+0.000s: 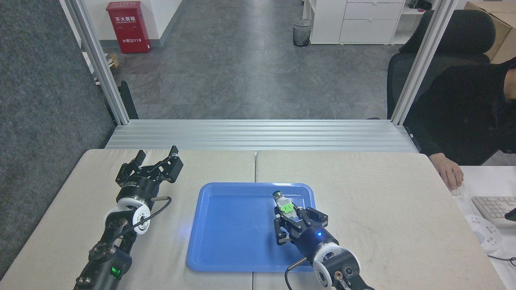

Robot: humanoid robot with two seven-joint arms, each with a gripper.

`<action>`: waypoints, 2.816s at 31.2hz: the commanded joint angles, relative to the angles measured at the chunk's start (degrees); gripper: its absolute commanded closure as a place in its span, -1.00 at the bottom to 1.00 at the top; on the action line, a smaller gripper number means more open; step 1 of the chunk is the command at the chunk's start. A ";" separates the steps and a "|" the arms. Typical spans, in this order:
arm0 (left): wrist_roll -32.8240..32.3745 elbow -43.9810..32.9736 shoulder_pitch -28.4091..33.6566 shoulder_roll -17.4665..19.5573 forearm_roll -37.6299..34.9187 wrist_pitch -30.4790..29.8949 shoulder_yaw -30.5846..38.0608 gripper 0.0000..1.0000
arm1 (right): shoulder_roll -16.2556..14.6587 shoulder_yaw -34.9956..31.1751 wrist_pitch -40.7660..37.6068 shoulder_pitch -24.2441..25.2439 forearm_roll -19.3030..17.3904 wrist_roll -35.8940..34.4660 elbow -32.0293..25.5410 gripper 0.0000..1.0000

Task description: Pick up switch part and place in tray

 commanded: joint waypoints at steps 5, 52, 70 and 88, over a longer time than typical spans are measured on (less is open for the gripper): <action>0.04 0.00 0.01 0.00 0.00 -0.01 0.02 -1.00 | 4.91 9.54 0.37 -3.28 3.67 0.18 14.49 0.76; 0.04 0.00 0.01 0.00 0.00 -0.01 0.02 -1.00 | -13.20 -27.63 -8.51 -8.55 -9.07 -9.76 9.23 -0.96; 0.04 0.00 0.01 0.00 0.00 -0.01 0.02 -1.00 | -12.94 -28.51 -8.60 -3.55 -9.60 -9.40 4.93 -0.96; 0.04 0.00 0.01 0.00 0.00 -0.01 -0.06 -1.00 | -11.18 -28.34 -8.33 -1.08 -9.43 -9.23 2.03 -0.96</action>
